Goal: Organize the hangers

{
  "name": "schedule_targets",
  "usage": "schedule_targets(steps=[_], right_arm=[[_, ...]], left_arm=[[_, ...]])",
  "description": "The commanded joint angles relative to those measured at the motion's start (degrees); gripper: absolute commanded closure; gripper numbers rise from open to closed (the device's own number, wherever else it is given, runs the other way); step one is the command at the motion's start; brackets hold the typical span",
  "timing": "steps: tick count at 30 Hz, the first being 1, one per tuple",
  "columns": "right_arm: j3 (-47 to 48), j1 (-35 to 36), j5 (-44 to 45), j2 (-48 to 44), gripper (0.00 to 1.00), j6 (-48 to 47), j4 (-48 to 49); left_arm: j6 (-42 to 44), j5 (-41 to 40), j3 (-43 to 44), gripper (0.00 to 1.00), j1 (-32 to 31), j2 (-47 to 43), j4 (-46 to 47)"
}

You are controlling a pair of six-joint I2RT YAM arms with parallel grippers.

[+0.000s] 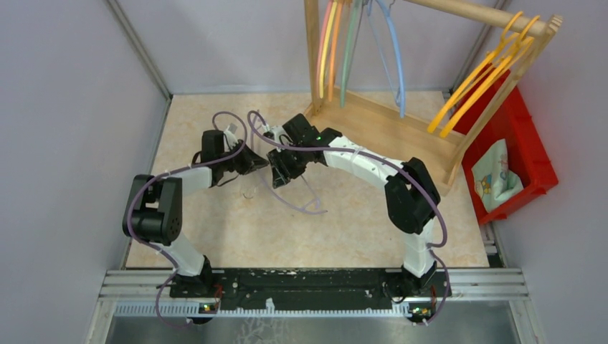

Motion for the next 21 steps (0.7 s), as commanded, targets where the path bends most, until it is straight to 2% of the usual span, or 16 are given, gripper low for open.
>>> schedule_targets(steps=[1,3,13,21], right_arm=[[3.5,0.4,3.0,-4.1,0.50,-2.3,-1.6],[4.5,1.6,3.8,-3.3,0.47,-3.0,-3.2],[9.1,8.6,10.6,1.8,0.46,-4.7,-5.6],[7.8,8.8,18.6,2.7,0.46,-4.9,-4.6]], left_arm=[[1.7,0.4,4.1,1.00,-0.2,0.1,-3.4],[2.5,-0.4,6.5,1.00,-0.2,0.3,-6.9],[5.9,-2.8,18.2,1.00,-1.4,-0.2,-21.4],[6.5,-1.6,19.6,1.00,-1.5,-5.7,-26.9]])
